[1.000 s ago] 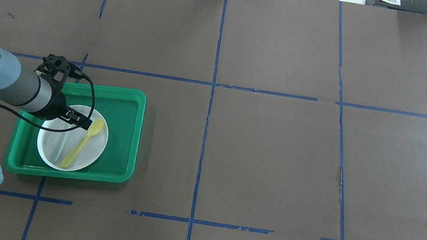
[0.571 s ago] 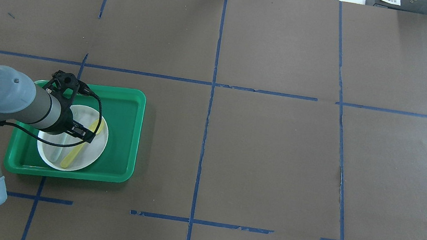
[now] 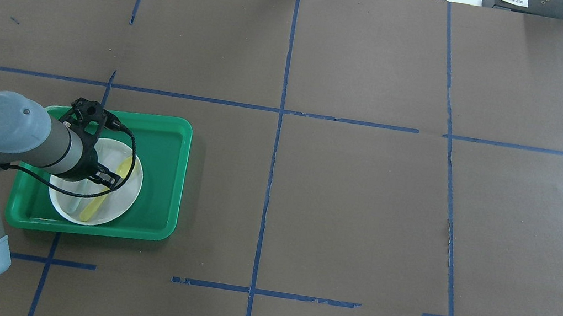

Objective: Place spoon
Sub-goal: 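Move the left gripper down over the yellow spoon on the white plate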

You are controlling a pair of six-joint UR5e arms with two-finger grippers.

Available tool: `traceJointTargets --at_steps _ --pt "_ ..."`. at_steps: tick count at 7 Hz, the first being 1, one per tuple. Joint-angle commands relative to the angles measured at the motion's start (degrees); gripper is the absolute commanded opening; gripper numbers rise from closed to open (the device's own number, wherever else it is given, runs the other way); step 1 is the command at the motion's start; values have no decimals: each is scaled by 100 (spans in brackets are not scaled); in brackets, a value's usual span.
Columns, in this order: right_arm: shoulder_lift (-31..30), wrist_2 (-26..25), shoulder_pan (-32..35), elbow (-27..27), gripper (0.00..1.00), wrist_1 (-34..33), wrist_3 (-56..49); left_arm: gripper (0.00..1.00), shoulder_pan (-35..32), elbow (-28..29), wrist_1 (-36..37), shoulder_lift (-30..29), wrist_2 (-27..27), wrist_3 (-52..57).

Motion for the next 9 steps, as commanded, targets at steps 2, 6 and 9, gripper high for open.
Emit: traceJointTargets --at_steps 2,6,9 --pt "0 4 0 0 100 0 0 57 33 28 5 -6 -15 -4" --pt "0 4 0 0 100 0 0 34 68 28 5 -6 -33 5" --pt "0 5 0 0 100 0 0 5 77 72 5 12 -234 22"
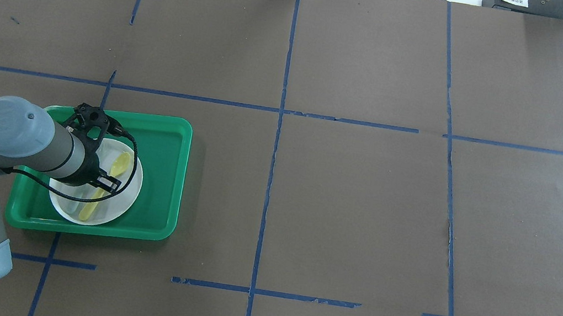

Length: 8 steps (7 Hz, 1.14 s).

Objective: Place spoon
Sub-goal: 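Close the left gripper on the yellow spoon's handle, then lift the spoon off the plate and carry it beside the plate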

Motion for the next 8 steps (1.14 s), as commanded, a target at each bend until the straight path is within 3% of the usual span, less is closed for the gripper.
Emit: traceJointTargets --at_steps 1,2,3,4,5,6,8 --pt "0 2 0 0 100 0 0 0 -4 38 0 14 -81 9" --pt "0 -6 0 0 100 0 0 0 -82 -92 9 23 -107 9" --pt "0 -6 0 0 100 0 0 0 -179 -346 140 -38 -690 1" --pt "0 -6 0 0 100 0 0 0 -675 -444 472 -300 -1253 -8" --pt "0 -6 0 0 100 0 0 0 -794 -306 988 -938 -1346 -435" --pt "0 -6 0 0 100 0 0 0 -786 261 1054 -1510 -1329 -1126" --pt "0 2 0 0 100 0 0 0 -664 688 1002 -1665 -1311 -1791"
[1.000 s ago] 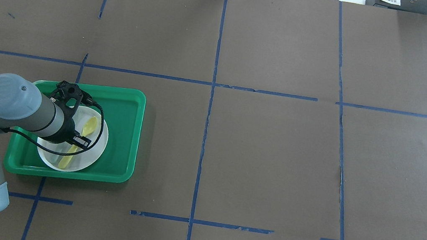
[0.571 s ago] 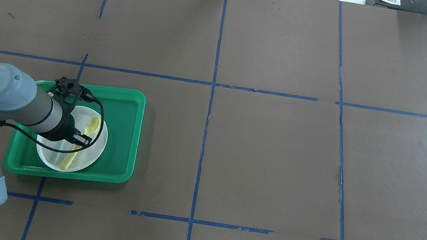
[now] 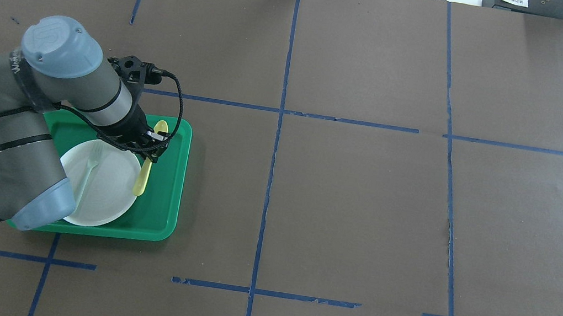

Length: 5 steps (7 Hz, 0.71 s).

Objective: Place spoon
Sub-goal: 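Lift the spoon off the plate and carry it beside the plate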

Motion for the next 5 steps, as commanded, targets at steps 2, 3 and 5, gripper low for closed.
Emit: traceJointTargets --at_steps 2,3,5 --pt "0 -2 0 0 100 0 0 0 300 413 -165 -128 466 -400" --pt "0 7 0 0 100 0 0 0 327 457 -166 -128 467 -461" --pt "0 -2 0 0 100 0 0 11 345 492 -174 -119 467 -462"
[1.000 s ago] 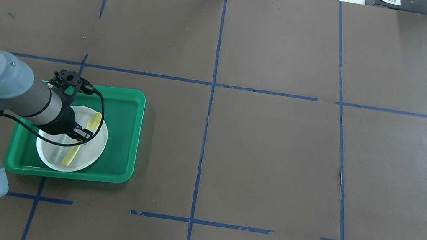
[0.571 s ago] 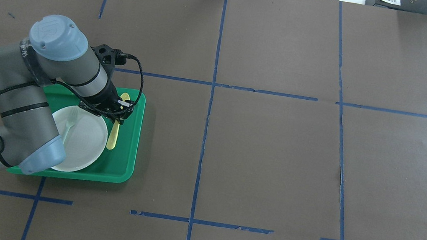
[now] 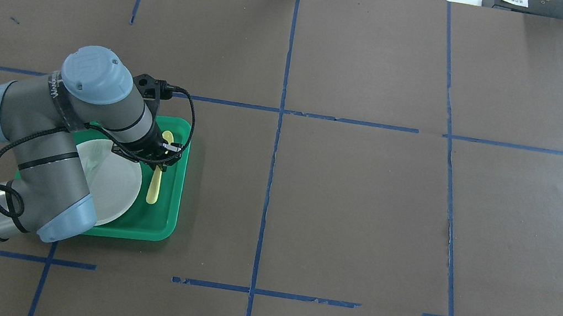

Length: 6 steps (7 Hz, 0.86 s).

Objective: Place spoon
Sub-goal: 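Lower the spoon onto the green tray and open the left gripper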

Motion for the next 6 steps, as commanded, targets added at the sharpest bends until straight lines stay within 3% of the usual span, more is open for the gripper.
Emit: traceJointTargets --at_steps 1,2,3,4,6 --pt "0 -2 0 0 100 0 0 34 17 36 -5 3 7 4" --pt "0 -2 0 0 100 0 0 63 17 10 -5 21 7 38" --pt "0 -2 0 0 100 0 0 81 17 -25 -5 47 16 39" --pt "0 -2 0 0 100 0 0 88 -52 -95 -5 56 7 39" --pt "0 -2 0 0 100 0 0 88 -813 -726 56 82 -45 152"
